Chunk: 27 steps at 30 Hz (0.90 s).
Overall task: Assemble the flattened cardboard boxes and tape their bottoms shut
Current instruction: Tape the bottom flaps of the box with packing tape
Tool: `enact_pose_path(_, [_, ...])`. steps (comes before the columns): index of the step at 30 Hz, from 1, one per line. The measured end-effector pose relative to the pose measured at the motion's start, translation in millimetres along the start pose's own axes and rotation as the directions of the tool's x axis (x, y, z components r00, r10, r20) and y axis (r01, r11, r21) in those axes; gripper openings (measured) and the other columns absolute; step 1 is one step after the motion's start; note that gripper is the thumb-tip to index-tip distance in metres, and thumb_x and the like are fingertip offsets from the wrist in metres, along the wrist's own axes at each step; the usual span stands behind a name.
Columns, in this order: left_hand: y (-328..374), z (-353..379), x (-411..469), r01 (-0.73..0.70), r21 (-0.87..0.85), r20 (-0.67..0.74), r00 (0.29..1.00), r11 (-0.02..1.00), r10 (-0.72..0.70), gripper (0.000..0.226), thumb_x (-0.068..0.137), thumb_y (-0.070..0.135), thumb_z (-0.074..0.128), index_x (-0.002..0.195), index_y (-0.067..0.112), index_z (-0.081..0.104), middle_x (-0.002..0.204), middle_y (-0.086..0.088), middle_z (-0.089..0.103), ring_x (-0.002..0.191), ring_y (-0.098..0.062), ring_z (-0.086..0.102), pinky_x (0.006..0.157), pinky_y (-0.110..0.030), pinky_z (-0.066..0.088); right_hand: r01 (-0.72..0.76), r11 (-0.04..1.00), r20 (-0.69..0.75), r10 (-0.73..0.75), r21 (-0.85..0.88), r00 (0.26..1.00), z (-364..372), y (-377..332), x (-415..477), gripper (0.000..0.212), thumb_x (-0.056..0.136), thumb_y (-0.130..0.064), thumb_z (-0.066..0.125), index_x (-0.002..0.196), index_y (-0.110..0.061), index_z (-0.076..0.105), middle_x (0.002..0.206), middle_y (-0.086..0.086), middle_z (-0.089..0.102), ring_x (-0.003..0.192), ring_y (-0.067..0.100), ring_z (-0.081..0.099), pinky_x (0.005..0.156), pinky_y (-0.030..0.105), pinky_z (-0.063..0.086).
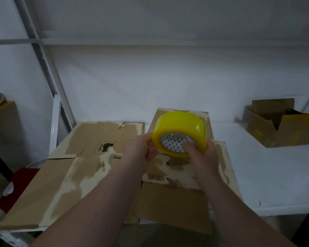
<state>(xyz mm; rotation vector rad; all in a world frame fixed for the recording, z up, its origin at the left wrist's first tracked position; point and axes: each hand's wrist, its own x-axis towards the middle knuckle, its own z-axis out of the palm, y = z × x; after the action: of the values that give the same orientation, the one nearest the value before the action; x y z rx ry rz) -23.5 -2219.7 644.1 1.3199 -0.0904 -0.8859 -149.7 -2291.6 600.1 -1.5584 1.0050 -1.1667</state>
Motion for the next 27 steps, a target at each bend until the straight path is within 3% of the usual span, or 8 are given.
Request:
enact_pose_path(4, [1, -5, 4, -0.017, 0.06, 0.071, 0.997, 0.998, 0.013, 0.009, 0.084, 0.007, 0.066, 0.075, 0.004, 0.065, 0.047, -0.001, 0.057, 0.042, -0.011, 0.055, 0.06, -0.028, 0.057, 0.013, 1.0, -0.038, -0.013, -0.002, 0.999, 0, -10, 9, 0.021, 0.082, -0.023, 0.069, 0.077, -0.032, 0.051, 0.103, 0.007, 0.056, 0.092, 0.023, 0.058, 0.076, 0.051, 0.056])
enact_pose_path(10, [10, -11, 13, -0.104, 0.167, 0.077, 0.993, 0.98, 0.092, 0.008, 0.088, 0.004, 0.061, 0.08, 0.005, 0.06, 0.06, -0.005, 0.062, 0.057, -0.014, 0.059, 0.056, -0.026, 0.056, -0.006, 0.999, -0.059, 0.003, -0.044, 0.998, 0, -20, 18, 0.027, 0.084, -0.016, 0.066, 0.072, -0.029, 0.045, 0.097, 0.007, 0.054, 0.086, 0.023, 0.054, 0.077, 0.041, 0.052])
enact_pose_path(13, [10, -14, 19, -0.228, 0.299, 0.081, 0.974, 0.927, 0.213, 0.024, 0.091, 0.01, 0.061, 0.068, 0.013, 0.052, 0.069, -0.007, 0.062, 0.062, -0.016, 0.061, 0.055, -0.028, 0.054, 0.013, 0.994, -0.046, -0.018, -0.104, 0.999, 3, -22, 20, 0.029, 0.084, -0.018, 0.066, 0.072, -0.028, 0.042, 0.091, 0.004, 0.049, 0.083, 0.022, 0.05, 0.077, 0.042, 0.05])
enact_pose_path(16, [9, -15, 25, -0.315, 0.368, 0.061, 0.947, 0.875, 0.315, 0.032, 0.091, 0.011, 0.061, 0.06, 0.013, 0.05, 0.063, -0.007, 0.058, 0.057, -0.016, 0.056, 0.054, -0.028, 0.05, 0.042, 0.987, -0.039, -0.049, -0.156, 0.998, 7, -25, 21, 0.023, 0.084, -0.02, 0.067, 0.077, -0.022, 0.045, 0.082, -0.001, 0.046, 0.083, 0.025, 0.051, 0.075, 0.042, 0.049])
enact_pose_path(19, [10, -18, 31, -0.315, 0.385, 0.026, 0.943, 0.868, 0.331, 0.034, 0.089, 0.008, 0.062, 0.057, 0.009, 0.053, 0.056, -0.008, 0.057, 0.049, -0.015, 0.052, 0.05, -0.026, 0.049, 0.098, 0.968, -0.022, -0.106, -0.233, 0.994, 12, -28, 24, 0.015, 0.083, -0.023, 0.068, 0.085, -0.016, 0.054, 0.086, 0.003, 0.052, 0.084, 0.026, 0.054, 0.072, 0.041, 0.051])
enact_pose_path(23, [10, -25, 40, -0.281, 0.426, -0.027, 0.946, 0.86, 0.323, 0.035, 0.087, 0.007, 0.062, 0.053, 0.009, 0.054, 0.053, -0.007, 0.055, 0.048, -0.017, 0.049, 0.058, -0.031, 0.047, 0.192, 0.895, 0.047, -0.19, -0.403, 0.981, 13, -30, 28, 0.014, 0.082, -0.021, 0.066, 0.087, -0.018, 0.052, 0.094, 0.006, 0.051, 0.081, 0.019, 0.047, 0.06, 0.027, 0.035])
enact_pose_path(25, [19, -35, 47, -0.258, 0.408, -0.108, 0.939, 0.876, 0.327, 0.032, 0.088, 0.006, 0.059, 0.058, 0.01, 0.05, 0.057, -0.006, 0.053, 0.05, -0.018, 0.046, 0.057, -0.029, 0.042, 0.201, 0.812, 0.062, -0.2, -0.549, 0.978, 4, -35, 34, 0.023, 0.082, -0.022, 0.065, 0.099, -0.011, 0.054, 0.099, 0.007, 0.047, 0.086, 0.022, 0.045, 0.067, 0.027, 0.031])
enact_pose_path(27, [26, -49, 55, -0.247, 0.373, -0.161, 0.932, 0.894, 0.324, 0.03, 0.088, 0.003, 0.057, 0.06, 0.009, 0.047, 0.059, -0.007, 0.051, 0.05, -0.018, 0.042, 0.054, -0.028, 0.038, 0.218, 0.676, 0.083, -0.227, -0.704, 0.97, -7, -37, 43, 0.039, 0.079, -0.025, 0.066, 0.112, -0.009, 0.054, 0.112, 0.01, 0.045, 0.089, 0.029, 0.051, 0.072, 0.03, 0.038])
